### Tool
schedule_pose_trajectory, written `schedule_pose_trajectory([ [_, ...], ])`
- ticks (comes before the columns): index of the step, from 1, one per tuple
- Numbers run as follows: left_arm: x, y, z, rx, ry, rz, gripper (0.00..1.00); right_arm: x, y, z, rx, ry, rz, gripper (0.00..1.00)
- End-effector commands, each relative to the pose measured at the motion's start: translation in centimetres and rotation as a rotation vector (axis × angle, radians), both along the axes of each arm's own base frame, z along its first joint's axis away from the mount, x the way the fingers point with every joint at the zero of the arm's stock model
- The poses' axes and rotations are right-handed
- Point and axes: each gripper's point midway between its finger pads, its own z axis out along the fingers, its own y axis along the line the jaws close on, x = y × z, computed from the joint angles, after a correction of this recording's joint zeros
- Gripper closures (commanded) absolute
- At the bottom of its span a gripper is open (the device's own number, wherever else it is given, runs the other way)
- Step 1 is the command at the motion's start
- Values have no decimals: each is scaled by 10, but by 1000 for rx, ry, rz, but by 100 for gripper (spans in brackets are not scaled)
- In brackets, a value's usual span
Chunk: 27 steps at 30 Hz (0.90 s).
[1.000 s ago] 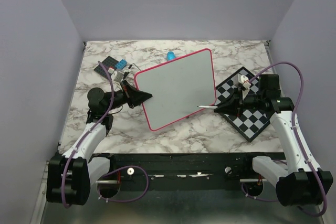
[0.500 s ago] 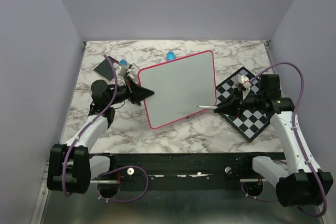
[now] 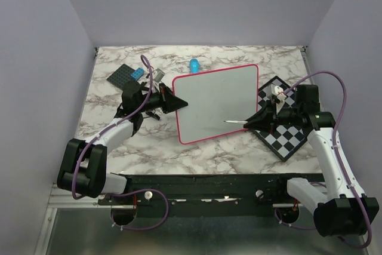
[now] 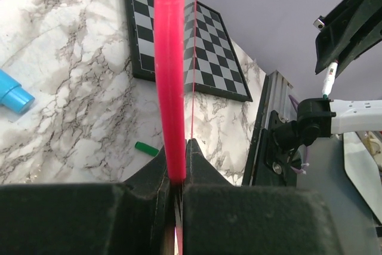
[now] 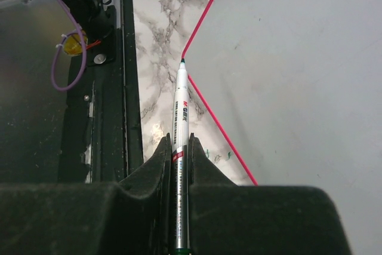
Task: Write a sentence on the whiteboard
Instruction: Place the whiteboard at the center of the board.
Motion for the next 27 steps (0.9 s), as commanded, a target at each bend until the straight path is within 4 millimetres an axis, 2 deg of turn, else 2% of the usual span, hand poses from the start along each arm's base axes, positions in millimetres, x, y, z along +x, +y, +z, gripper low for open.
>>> schedule_pose_trajectory([
  [1, 15, -2, 16, 29, -159, 23, 100, 4, 1, 1, 16, 12, 9, 99],
  [4, 13, -3, 8, 53, -174, 32, 100, 11, 4, 0, 9, 42, 6, 100],
  [9, 14, -2, 9, 41, -203, 61, 100, 31, 14, 9, -42, 36, -32, 100],
  [11, 15, -3, 9, 41, -201, 67, 100, 35, 26, 11, -66, 23, -9, 100],
  [14, 15, -3, 6, 45, -198, 64, 100, 41, 44, 25, -64, -4, 37, 100],
  [16, 16, -3, 4, 50, -194, 63, 100, 55, 54, 32, -56, 3, 56, 99],
  [18, 15, -3, 3, 57, -198, 59, 100, 73, 61, 25, -67, 46, 48, 99],
  [19, 15, -3, 3, 58, -199, 59, 100, 80, 64, 33, -60, 39, 48, 100],
  [22, 15, -3, 2, 68, -203, 52, 100, 89, 71, 34, -48, 47, 74, 100],
  [27, 16, -3, -3, 82, -194, 43, 100, 93, 79, 33, -39, 45, 94, 99],
])
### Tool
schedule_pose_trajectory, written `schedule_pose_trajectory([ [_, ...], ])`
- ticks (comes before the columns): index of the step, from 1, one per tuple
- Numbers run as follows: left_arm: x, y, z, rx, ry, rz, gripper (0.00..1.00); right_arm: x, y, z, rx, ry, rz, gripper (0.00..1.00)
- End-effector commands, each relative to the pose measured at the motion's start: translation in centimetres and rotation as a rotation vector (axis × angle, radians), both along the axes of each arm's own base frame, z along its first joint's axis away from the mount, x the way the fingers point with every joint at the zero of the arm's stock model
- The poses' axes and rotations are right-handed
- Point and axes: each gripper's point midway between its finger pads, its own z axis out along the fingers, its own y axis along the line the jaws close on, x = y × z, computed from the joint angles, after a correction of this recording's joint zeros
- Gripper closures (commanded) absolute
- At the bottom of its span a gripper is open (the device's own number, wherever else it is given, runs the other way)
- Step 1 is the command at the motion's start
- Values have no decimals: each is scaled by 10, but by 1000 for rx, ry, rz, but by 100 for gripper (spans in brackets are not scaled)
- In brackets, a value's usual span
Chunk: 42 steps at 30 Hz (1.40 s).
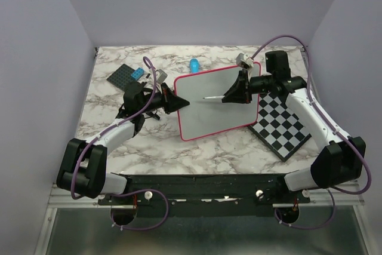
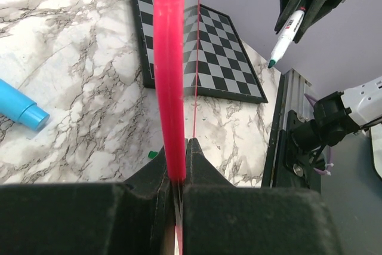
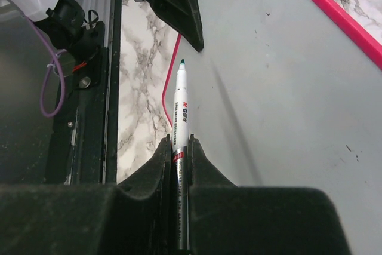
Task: Write a sentence on the whiteboard
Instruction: Place the whiteboard at the center of the board, then write a sentence on the whiteboard.
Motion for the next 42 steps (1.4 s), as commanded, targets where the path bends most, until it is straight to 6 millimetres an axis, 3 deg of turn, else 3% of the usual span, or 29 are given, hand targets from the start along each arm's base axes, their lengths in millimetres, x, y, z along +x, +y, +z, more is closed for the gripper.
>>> schedule_pose_trajectory([
  [1, 11, 3, -4, 52, -90, 32, 100, 5, 11, 13, 22, -39, 19, 100],
  [6, 11, 3, -6, 60, -85, 37, 100, 9, 14, 5, 13, -27, -2, 99],
  [14, 12, 3, -5, 67, -94, 44, 100, 8, 11, 8, 3, -63, -24, 100],
  [42, 11, 1, -8, 96, -106, 54, 100, 15, 31, 7, 11, -17, -7, 99],
])
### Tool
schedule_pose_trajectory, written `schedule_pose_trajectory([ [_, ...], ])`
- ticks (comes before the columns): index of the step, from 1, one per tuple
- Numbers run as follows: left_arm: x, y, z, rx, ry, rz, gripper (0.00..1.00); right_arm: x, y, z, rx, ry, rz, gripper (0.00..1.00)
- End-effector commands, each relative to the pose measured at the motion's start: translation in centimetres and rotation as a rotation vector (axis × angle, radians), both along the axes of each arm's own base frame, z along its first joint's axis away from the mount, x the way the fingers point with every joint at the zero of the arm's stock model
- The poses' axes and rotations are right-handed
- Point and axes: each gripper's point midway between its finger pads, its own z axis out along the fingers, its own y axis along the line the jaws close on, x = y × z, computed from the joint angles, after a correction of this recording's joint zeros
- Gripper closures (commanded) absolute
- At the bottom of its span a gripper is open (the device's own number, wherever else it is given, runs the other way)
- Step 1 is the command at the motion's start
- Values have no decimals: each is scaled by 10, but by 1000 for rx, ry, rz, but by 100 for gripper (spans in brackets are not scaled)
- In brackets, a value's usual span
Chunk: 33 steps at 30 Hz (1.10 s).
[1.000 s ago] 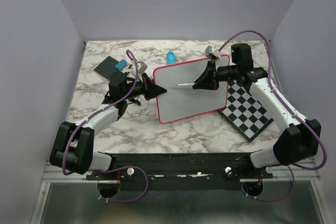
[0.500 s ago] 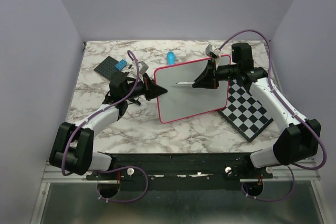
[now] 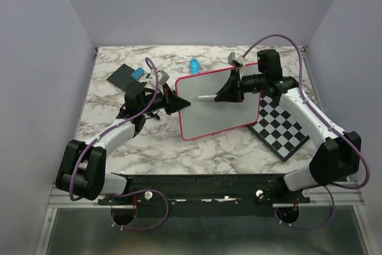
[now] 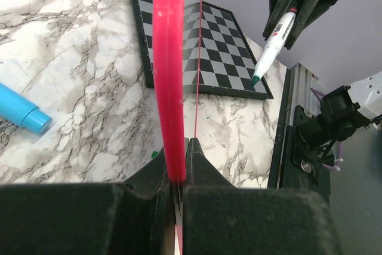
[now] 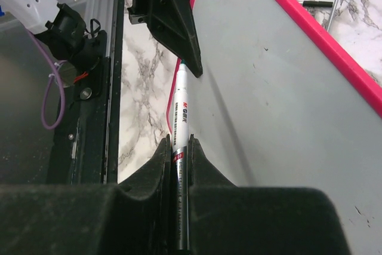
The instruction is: Write a sentence on the whiteboard
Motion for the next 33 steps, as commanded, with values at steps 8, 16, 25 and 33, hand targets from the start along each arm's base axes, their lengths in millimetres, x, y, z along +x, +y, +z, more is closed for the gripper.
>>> schedule_pose_trajectory([
  [8, 13, 5, -8, 69, -70, 64, 100, 12, 8, 12, 4, -36, -17, 99],
  [16, 13, 4, -8, 69, -72, 64, 100, 13, 11, 12, 2, -36, -16, 99],
  [25, 13, 4, -11, 73, -65, 63, 100, 17, 18, 15, -3, -40, -22, 100],
  [33, 12, 3, -12, 78, -66, 61, 100, 28, 20, 13, -23, -35, -69, 99],
])
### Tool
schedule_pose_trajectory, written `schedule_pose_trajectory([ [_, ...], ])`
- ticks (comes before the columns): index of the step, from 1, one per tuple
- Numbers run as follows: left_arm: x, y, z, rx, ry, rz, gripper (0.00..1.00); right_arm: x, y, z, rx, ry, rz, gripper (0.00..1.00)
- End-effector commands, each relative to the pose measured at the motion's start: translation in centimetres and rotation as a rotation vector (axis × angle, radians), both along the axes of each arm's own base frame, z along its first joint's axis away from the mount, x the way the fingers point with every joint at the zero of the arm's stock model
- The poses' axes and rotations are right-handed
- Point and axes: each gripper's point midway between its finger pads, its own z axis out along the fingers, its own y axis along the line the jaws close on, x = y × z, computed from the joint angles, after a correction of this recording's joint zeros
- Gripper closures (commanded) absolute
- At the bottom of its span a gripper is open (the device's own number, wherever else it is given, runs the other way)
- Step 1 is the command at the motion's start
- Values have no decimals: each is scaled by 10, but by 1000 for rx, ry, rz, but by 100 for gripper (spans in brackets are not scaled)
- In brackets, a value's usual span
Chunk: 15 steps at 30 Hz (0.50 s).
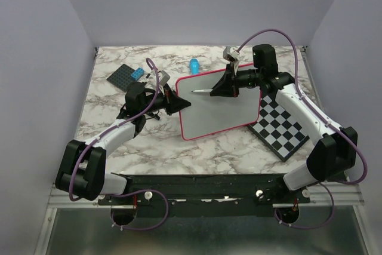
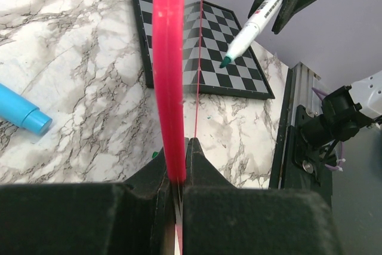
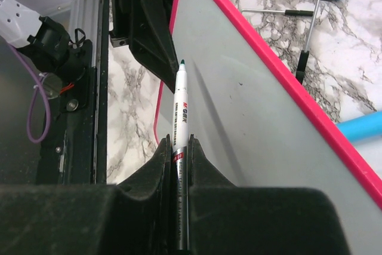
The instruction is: Write a sentence on the whiteboard
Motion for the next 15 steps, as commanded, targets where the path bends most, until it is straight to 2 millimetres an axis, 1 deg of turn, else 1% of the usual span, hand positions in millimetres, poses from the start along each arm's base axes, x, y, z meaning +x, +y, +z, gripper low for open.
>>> schedule_pose_trajectory([
  [1, 13, 6, -11, 73, -59, 62, 100, 15, 3, 2, -13, -16, -52, 100],
  [15, 13, 5, -11, 75, -62, 60, 100, 23, 4, -3, -27, 2, -93, 99],
])
